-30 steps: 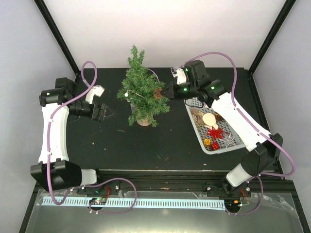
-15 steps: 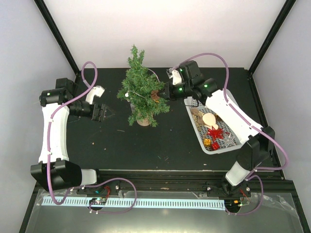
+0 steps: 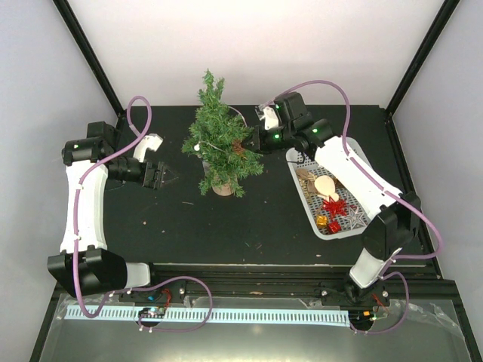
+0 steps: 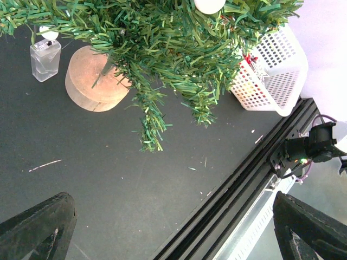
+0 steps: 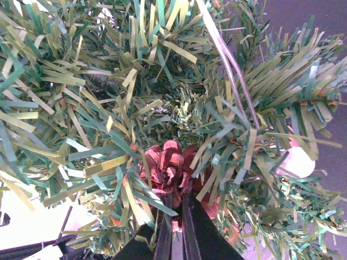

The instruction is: Decorate the small christmas tree

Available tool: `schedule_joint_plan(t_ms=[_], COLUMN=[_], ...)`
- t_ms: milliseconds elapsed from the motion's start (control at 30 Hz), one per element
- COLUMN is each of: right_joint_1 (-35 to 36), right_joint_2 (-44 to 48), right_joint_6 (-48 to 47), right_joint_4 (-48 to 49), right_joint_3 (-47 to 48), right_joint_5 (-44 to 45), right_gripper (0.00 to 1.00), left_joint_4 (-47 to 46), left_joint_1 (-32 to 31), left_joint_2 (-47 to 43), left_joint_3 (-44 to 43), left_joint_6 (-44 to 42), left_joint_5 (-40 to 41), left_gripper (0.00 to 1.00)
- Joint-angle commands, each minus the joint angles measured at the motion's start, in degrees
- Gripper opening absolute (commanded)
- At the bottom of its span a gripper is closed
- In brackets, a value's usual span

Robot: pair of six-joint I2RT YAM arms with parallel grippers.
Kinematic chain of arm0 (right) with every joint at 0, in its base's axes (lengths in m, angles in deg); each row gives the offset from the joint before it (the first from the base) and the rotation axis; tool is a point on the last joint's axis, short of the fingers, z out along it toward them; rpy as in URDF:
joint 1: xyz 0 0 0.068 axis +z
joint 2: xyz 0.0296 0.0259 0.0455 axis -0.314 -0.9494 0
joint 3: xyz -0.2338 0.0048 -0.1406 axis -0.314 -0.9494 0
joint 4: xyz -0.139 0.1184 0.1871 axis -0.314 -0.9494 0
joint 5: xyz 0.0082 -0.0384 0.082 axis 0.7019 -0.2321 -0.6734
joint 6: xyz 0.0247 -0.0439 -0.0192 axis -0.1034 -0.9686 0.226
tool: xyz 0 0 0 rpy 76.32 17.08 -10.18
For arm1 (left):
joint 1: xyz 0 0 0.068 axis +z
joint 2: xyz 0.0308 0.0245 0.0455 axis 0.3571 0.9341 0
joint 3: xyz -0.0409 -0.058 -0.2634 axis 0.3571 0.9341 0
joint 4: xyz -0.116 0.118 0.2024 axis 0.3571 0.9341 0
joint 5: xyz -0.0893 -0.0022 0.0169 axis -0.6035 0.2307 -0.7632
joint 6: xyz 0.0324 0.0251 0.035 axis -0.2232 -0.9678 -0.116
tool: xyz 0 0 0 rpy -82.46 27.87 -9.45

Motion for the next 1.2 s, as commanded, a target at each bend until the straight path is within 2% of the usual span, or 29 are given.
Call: schedule_joint_plan(t_ms=[0,67,167,533,767,900,1033,1167], right_joint_1=[0.36,0.36,0.36,-0.25,-3.74,-7.77,-14.58,-20.20], right_joint_2=[0.07,0.49,1.16,5.62,12.35,16.17,14.68,13.41], right_joint_6=[-0.01,0.14,-0.10,-1.05,0.10,1.61,2.80,3.43], right_joint_4=[0.18,0.20,0.00,-1.52,-0.14,-3.64,-12.63,-14.16], right_joint_3=[0.89,1.13,1.54,1.56,-2.91,-5.62,-9.89,-17.42], right_joint_5=[-0.85,-0.77,-0.19,5.34,11.61,20.51,24.19,25.60], right_gripper=[0.14,0.26,0.36,0.37,0.38,0.54,0.54,0.54], left_joint_4=[-1.04,-1.03,-1.20,-1.25,-0.93,-0.54,-0.16,-0.32], left_joint_1=[0.37,0.36,0.35,0.31,0.35,0.36,0.36,0.41], left_joint_2=[-0.88,-0.84,-0.93,-1.37,-1.04,-0.48,1.27,3.48], left_joint_3=[0.34,0.36,0.42,0.49,0.25,-1.23,-5.76,-8.69], left_joint_6=[0.34,0.39,0.43,0.43,0.20,-0.24,-0.79,-0.57], left_joint_5=[-1.40,-1.46,-1.48,-1.42,-1.06,-0.39,1.12,1.39], left_gripper=[0.99,0.99,0.99,0.99,0.99,0.99,0.99,0.99])
